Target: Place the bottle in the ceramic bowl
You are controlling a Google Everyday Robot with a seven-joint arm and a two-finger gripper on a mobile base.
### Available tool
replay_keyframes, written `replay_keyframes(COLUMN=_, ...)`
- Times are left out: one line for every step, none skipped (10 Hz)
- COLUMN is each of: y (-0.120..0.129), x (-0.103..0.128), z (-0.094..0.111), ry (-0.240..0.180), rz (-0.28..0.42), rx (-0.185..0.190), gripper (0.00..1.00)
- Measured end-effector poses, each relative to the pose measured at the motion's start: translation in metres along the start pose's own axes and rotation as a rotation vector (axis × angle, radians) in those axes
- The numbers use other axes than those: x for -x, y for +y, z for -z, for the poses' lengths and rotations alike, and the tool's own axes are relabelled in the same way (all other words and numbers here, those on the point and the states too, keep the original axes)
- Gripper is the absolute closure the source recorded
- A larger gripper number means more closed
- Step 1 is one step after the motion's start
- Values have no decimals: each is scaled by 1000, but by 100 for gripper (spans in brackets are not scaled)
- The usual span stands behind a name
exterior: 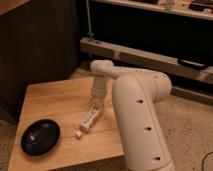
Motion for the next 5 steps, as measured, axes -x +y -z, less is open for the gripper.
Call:
replay_keyframes(y=3, x=-6, z=7, ry=5, rz=4, rx=-3, gripper=35)
replay_keyframes(y=3, x=-12, z=10, ry=16, rz=2, rx=-4, gripper=35)
replay_keyframes(y=-2, x=-14, z=9, ry=35, rz=-10, rx=-1, gripper=35)
replay_keyframes(y=-7, x=-14, z=3, ry=50, rz=-18, rx=3, gripper=35)
replay_keyframes(y=-9, x=-15, z=-2, ry=61, rz=-23, rx=11, gripper=35)
